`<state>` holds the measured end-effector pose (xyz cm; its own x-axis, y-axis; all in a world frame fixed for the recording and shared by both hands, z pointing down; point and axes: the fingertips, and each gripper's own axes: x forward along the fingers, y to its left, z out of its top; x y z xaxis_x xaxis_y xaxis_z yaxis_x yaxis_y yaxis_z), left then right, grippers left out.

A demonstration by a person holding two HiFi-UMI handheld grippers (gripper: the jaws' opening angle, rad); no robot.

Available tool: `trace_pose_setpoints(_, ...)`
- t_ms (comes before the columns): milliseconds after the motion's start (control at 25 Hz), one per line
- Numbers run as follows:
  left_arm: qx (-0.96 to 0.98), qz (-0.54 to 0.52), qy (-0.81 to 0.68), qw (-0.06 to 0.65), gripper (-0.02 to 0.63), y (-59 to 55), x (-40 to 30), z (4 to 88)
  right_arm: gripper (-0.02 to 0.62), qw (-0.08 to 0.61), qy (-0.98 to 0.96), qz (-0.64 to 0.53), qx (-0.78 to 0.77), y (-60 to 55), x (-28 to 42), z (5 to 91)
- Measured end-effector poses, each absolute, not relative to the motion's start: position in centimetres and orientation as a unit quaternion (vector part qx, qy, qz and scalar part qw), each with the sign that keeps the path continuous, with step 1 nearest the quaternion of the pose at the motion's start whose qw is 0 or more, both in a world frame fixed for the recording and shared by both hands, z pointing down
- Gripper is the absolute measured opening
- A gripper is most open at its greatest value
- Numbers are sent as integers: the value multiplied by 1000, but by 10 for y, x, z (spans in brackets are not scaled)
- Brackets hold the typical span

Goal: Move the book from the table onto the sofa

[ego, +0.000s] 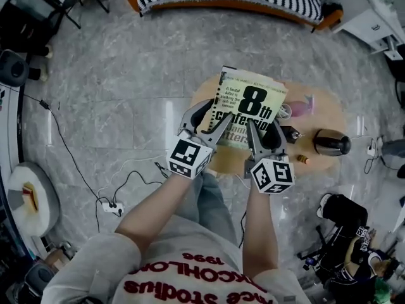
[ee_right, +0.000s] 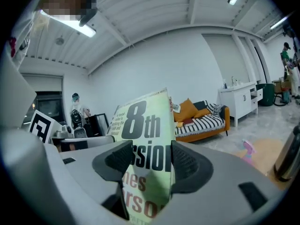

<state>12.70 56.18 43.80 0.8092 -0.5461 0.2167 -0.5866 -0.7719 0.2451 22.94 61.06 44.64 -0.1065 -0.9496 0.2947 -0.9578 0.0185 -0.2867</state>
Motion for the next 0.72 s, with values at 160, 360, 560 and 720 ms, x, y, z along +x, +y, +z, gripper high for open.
trace_pose_setpoints(160, 944, 45, -303, 125, 234, 564, 126, 390, 272, -6, -722, 180, 669, 613, 229, 399)
trace_pose_setpoints(360, 945, 21, -311, 98, 233, 560, 113, 344, 264, -15, -736, 152, 660, 608, 218, 352)
trace_pose_setpoints(560, 946, 2, -314, 77, 233, 565, 102, 302, 259, -20, -743, 119, 658, 612, 207, 310)
trace_pose_setpoints(720, 947, -13, -315, 53, 233, 566, 99, 266, 259, -32, -749, 95, 655, 612, 205, 275)
